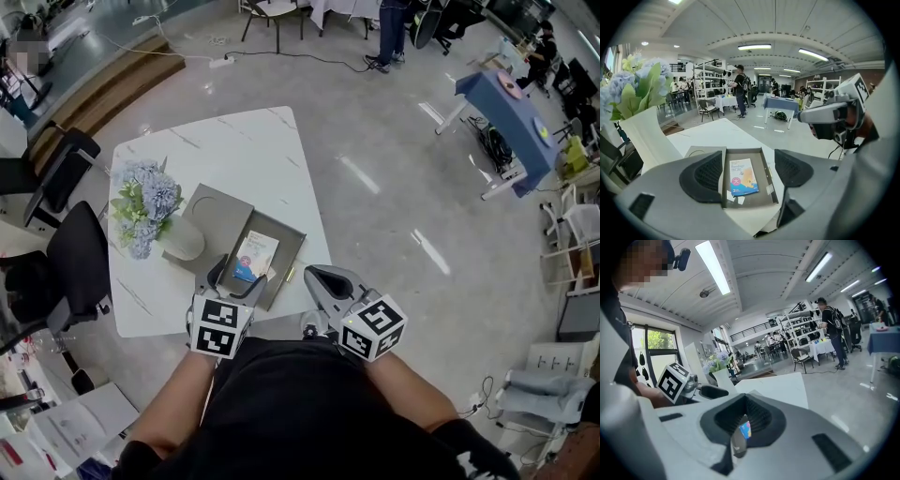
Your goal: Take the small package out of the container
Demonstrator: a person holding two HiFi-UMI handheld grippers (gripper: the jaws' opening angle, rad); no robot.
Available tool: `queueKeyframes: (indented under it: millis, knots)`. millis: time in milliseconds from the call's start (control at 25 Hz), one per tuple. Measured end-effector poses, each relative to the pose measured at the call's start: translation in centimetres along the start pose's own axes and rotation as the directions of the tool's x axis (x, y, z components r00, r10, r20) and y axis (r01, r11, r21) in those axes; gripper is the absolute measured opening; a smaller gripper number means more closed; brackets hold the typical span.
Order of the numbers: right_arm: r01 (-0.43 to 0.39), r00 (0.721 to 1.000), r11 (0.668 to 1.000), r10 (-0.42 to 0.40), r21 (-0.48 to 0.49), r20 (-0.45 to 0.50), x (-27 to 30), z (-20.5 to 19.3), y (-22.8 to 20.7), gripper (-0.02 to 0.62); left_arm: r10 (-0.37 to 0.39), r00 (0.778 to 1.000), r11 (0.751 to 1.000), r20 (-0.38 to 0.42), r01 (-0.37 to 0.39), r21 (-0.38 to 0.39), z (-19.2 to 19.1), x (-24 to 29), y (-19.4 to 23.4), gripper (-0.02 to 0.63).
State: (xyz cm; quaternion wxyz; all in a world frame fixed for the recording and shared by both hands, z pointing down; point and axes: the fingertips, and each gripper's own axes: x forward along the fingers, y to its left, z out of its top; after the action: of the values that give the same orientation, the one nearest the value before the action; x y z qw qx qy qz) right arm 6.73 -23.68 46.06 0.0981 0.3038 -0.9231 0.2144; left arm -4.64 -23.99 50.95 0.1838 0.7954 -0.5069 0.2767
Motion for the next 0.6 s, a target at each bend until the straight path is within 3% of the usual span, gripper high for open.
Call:
queueKeyframes:
  millis: [600]
  knots:
    - [0.0, 0.999, 1.0, 0.001, 0.017, -0.053, -1.2, -1.4, -3.1, 0.0, 0.009, 0.986, 1.0, -0.167, -0.014, -0.024, -4.6, 5.8, 0.1, 0.368]
